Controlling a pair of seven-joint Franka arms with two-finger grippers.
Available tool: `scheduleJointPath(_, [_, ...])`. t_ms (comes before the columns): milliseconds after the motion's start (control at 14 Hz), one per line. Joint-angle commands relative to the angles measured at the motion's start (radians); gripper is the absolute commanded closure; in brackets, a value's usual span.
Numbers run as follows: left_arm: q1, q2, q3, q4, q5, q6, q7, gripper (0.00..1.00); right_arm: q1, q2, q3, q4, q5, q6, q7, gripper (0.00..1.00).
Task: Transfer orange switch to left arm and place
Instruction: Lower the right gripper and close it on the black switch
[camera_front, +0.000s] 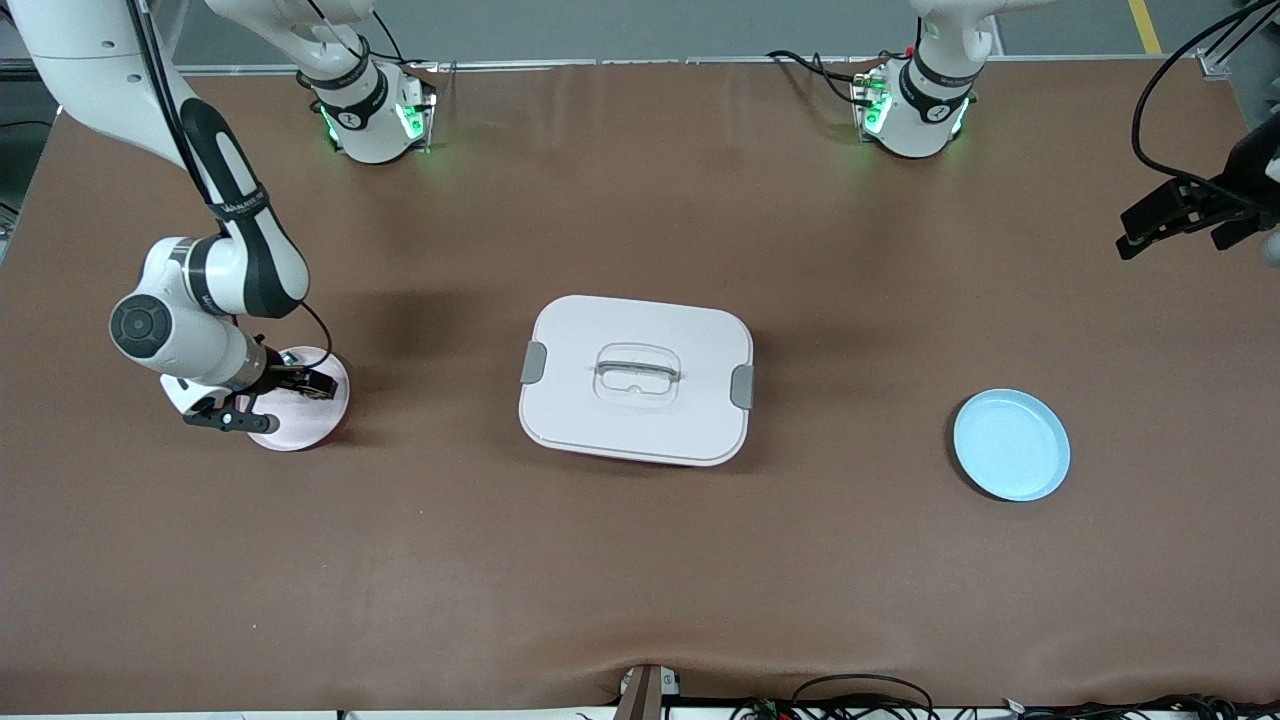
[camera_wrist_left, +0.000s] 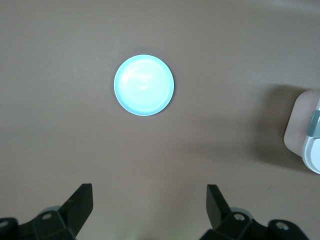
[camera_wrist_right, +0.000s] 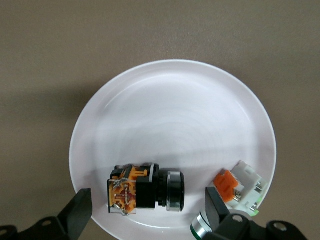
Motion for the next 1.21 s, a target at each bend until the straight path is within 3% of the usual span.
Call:
scheduleJointPath(0, [0.003,0.012,-0.003,0.004,-0.003,0.018,0.02,0.0,-0.007,0.024,0.009,0.002,-0.004,0.01,0.023,0.0])
scheduleJointPath(1140, [0.001,0.008,-0.004,0.004,-0.003,0.02,0.018,0.0,-0.002,0.05,0.009,0.002,-0.004,0.015,0.069,0.0])
